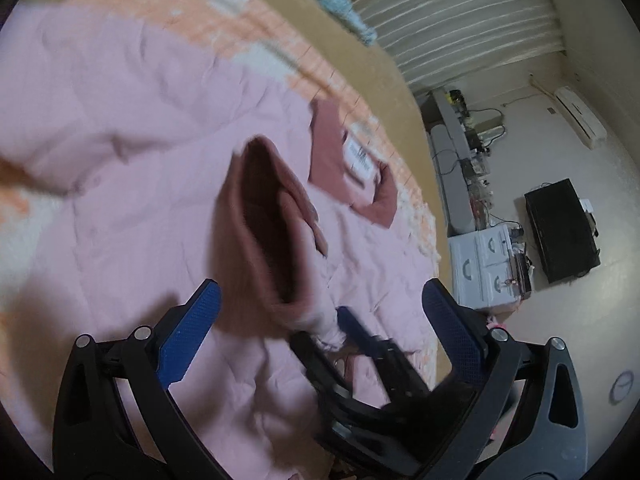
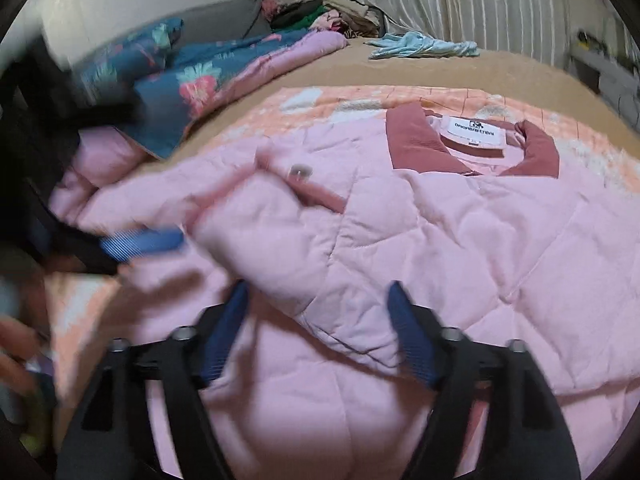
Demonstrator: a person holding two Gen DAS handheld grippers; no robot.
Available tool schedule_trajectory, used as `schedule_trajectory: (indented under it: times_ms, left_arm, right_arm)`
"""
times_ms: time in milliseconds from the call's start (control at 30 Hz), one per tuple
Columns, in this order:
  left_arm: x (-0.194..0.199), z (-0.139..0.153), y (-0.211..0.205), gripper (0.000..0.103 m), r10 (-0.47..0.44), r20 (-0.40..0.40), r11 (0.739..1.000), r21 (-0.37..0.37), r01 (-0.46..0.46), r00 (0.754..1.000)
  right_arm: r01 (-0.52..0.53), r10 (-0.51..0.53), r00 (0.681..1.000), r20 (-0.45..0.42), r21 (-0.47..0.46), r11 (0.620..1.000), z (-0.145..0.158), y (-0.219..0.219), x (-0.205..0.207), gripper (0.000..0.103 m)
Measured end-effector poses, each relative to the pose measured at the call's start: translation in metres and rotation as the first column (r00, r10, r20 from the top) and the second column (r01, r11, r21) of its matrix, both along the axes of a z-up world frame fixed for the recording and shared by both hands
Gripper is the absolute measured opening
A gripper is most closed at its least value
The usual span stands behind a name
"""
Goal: Fold large clothes
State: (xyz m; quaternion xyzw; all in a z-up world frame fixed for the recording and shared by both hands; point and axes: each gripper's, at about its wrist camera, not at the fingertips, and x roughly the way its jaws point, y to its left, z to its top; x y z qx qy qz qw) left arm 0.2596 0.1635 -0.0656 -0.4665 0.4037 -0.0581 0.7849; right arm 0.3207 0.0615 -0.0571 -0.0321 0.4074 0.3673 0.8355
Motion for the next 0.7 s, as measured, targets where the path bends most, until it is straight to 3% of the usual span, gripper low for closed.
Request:
schedule_trajectory:
  times_ms: [67,133,233,267,333,367,400,600,700]
  left_arm:
    - [0.002,-0.012,-0.002,0.094,-0.006,-0.017,0.999,-0.045,0.005,1.000]
    - [0.005,-0.021,-0.007,0.093,-0.013,-0.024,0.997,-0.073,0.011,1.000]
    - [0.011,-0.029,-0.018,0.089,-0.028,-0.046,0.999,-0.028,0.026,0.999]
    - [0.012,-0.030,-0.021,0.073,-0.034,-0.046,0.999,-0.013,0.033,0.998]
    - [0.017,-0.029,-0.030,0.034,-0.042,-0.062,0.995,0.086,0.047,0.997]
    - [0.019,-0.025,-0.037,0.021,-0.045,-0.069,0.982,0.182,0.057,0.997]
    - [0.021,-0.022,-0.041,0.015,-0.053,-0.061,0.971,0.231,0.066,0.997]
    - [0.032,0.035,-0.050,0.010,-0.123,0.057,0.890,0.449,0.084,0.991]
    - [0.040,0.048,-0.047,0.010,-0.133,0.076,0.862,0.502,0.077,0.988]
  right_arm:
    - [-0.006,0.007,1.000,-0.017,0.036,0.999,0.008,-0.012,-0.002,0.082]
    - [0.008,-0.008,1.000,0.012,0.008,1.000,0.015,-0.027,-0.004,0.084]
    - [0.053,-0.053,0.998,0.023,-0.004,0.999,0.023,-0.059,-0.001,0.084]
    - [0.077,-0.077,0.997,0.024,-0.007,0.997,0.025,-0.071,0.002,0.084]
    - [0.137,-0.137,0.990,0.032,-0.017,0.990,0.029,-0.096,0.009,0.084]
    - [0.162,-0.161,0.986,0.034,-0.021,0.987,0.029,-0.107,0.012,0.084]
    - [0.195,-0.194,0.980,0.036,-0.026,0.980,0.030,-0.121,0.017,0.084]
    - [0.377,-0.374,0.926,0.055,-0.063,0.924,0.025,-0.192,0.039,0.084]
    - [0.423,-0.422,0.906,0.033,-0.042,0.905,0.024,-0.210,0.049,0.084]
